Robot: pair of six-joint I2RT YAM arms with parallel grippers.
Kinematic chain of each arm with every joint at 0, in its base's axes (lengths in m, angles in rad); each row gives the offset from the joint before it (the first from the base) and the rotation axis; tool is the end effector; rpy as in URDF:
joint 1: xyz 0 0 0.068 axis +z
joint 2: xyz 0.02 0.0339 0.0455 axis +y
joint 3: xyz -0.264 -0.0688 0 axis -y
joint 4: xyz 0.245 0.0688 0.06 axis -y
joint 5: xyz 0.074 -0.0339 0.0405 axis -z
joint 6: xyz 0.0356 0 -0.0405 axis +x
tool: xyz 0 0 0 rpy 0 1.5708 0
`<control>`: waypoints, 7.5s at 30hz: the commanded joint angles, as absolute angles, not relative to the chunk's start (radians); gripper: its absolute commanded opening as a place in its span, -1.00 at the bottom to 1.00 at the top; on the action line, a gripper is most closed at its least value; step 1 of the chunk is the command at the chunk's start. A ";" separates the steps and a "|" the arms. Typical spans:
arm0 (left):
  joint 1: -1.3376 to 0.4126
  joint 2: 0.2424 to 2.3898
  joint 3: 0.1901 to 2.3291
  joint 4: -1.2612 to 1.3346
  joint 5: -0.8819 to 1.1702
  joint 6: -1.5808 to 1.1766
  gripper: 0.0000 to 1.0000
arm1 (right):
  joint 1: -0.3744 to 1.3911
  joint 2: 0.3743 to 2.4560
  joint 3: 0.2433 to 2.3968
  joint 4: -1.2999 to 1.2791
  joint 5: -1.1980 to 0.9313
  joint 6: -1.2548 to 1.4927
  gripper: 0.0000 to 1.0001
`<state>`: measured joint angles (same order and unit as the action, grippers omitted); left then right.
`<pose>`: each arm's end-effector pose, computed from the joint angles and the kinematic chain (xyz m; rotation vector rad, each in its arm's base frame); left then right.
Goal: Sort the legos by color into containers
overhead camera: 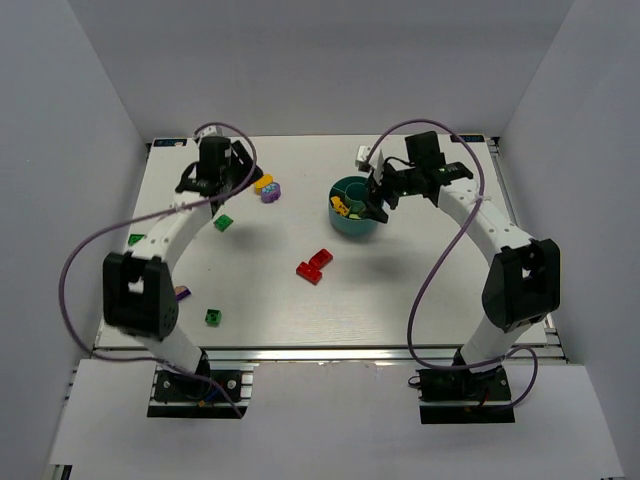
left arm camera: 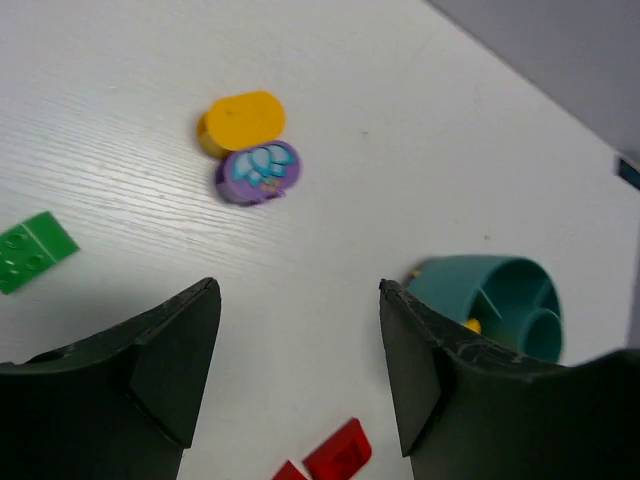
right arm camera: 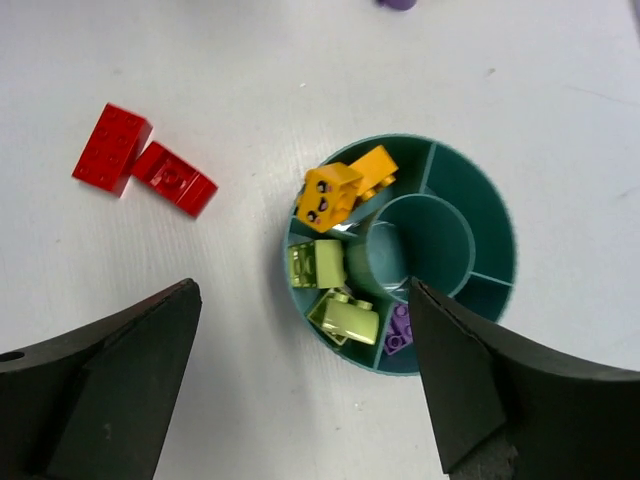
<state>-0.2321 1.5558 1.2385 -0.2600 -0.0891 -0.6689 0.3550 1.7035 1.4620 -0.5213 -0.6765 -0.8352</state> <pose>0.3503 -0.0796 0.2983 -0.5228 2.1127 -0.4262 0.3492 0.1532 0.3045 -1.4809 1.6077 0.5188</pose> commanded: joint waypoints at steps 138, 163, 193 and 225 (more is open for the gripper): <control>-0.307 1.522 1.075 0.095 -0.002 -1.143 -1.00 | 0.477 1.743 1.519 -0.271 -0.703 0.149 -1.00; -0.307 1.439 1.040 0.098 0.167 -0.896 -1.00 | 0.242 1.917 1.850 -0.862 -0.227 -0.348 -1.00; -0.330 1.408 0.977 0.192 0.215 -0.887 -1.00 | 0.244 1.947 1.870 -0.870 -0.230 -0.339 -1.00; -0.344 1.424 0.988 0.209 0.232 -0.890 -1.00 | 0.244 1.907 1.836 -0.804 -0.258 -0.331 -1.00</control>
